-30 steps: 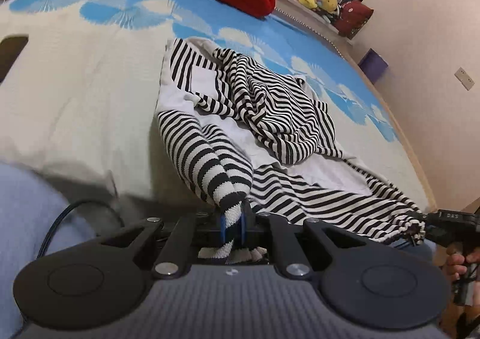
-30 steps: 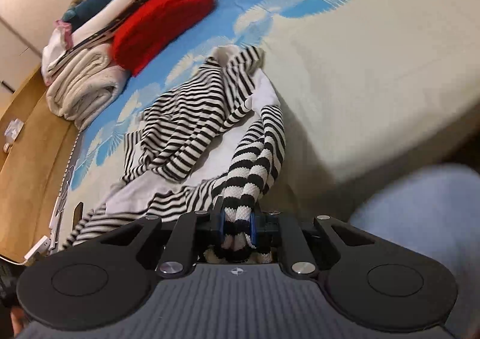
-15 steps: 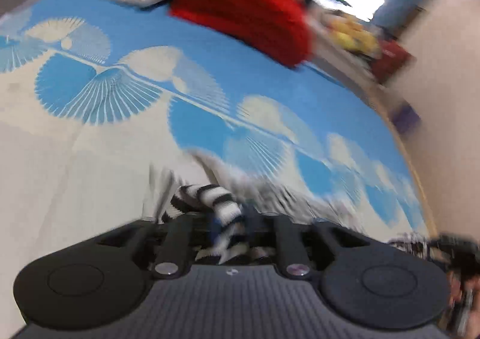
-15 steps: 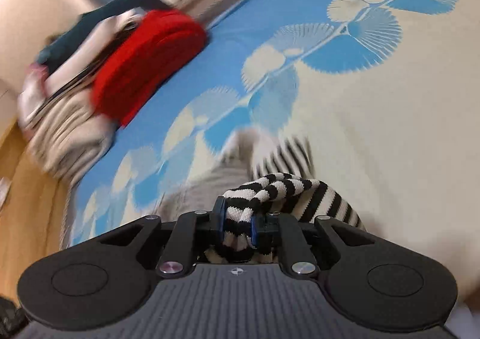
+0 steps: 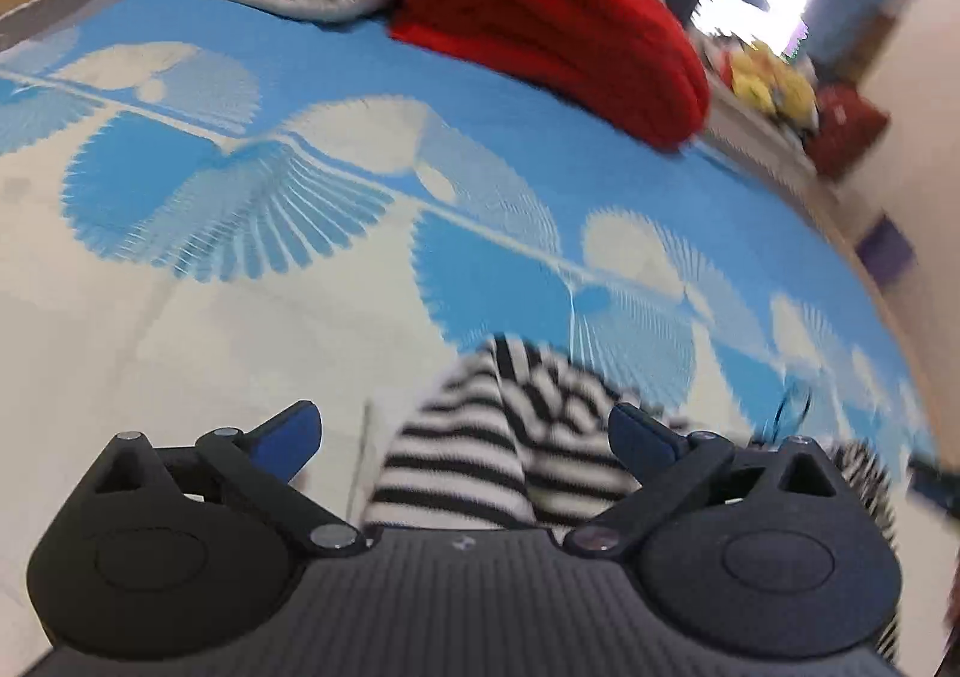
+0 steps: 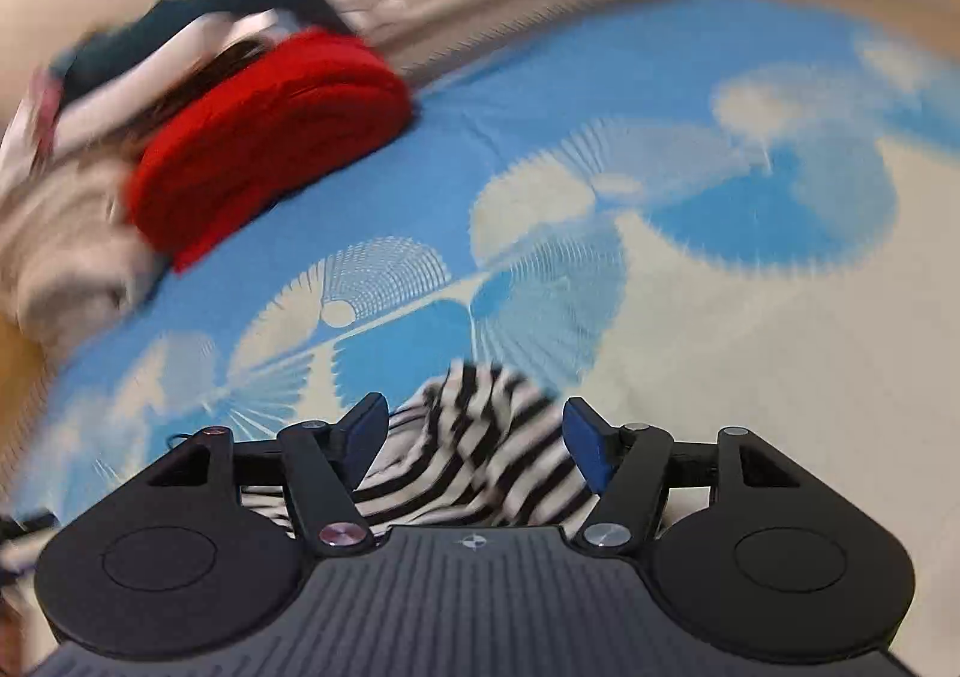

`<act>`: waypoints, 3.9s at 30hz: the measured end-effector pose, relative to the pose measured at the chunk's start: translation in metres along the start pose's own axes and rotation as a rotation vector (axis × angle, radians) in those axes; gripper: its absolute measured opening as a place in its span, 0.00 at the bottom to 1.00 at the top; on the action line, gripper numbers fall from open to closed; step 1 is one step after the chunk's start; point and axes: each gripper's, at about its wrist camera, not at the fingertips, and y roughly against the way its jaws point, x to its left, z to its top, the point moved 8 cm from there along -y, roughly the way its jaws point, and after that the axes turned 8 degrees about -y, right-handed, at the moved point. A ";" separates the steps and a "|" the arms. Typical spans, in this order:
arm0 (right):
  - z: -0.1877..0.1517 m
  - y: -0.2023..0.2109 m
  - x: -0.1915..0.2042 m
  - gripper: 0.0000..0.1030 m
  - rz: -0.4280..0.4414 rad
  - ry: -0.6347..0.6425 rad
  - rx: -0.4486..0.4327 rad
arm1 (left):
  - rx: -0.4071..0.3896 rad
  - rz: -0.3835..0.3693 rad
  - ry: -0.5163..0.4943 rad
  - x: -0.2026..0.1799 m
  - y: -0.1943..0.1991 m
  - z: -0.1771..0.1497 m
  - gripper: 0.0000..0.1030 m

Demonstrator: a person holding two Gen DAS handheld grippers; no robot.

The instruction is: Fold small clothes

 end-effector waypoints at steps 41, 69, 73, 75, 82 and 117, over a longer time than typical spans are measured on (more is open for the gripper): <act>0.008 0.037 0.004 0.57 -0.015 0.076 -0.086 | -0.046 0.057 -0.080 -0.005 0.066 -0.008 0.93; -0.131 0.083 -0.083 0.17 -0.163 0.095 0.168 | 0.114 -0.047 -0.360 -0.035 0.095 -0.146 0.18; -0.124 0.092 -0.079 0.11 -0.160 0.120 0.096 | 0.092 -0.029 -0.381 -0.029 0.101 -0.147 0.11; -0.117 0.095 -0.086 0.10 -0.165 0.077 0.074 | 0.083 -0.021 -0.375 -0.023 0.106 -0.146 0.11; -0.111 0.098 -0.092 0.09 -0.173 0.021 0.044 | 0.025 0.029 -0.423 -0.008 0.121 -0.139 0.05; -0.100 0.106 -0.108 0.09 -0.228 -0.100 -0.003 | 0.071 0.173 -0.445 0.008 0.118 -0.163 0.06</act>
